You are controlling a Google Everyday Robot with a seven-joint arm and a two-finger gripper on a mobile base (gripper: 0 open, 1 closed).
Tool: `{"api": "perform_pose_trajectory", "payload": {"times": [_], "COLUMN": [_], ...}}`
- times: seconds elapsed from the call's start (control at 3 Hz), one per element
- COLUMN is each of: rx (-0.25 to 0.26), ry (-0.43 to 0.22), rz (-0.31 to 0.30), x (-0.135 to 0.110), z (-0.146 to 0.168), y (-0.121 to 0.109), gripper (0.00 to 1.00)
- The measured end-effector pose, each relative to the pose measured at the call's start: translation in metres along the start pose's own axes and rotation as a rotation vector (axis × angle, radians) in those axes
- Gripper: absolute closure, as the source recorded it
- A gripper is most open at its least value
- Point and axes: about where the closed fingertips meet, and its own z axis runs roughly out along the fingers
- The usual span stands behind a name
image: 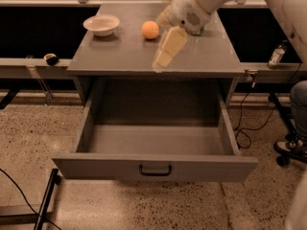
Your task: Place orange into top drawer
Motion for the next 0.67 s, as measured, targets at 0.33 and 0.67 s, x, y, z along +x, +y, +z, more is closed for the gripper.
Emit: {"api": "perform_pose_trajectory", "payload": {"times": [0.33,0.67], "rx": [0.115,0.15], "ry": [0.037,0.028], "rz": [0.126,0.146], "x": [0.058,0.069], "z": [0.005,0.016], "y": [0.004,-0.001], "gripper": [0.0,0.0]}}
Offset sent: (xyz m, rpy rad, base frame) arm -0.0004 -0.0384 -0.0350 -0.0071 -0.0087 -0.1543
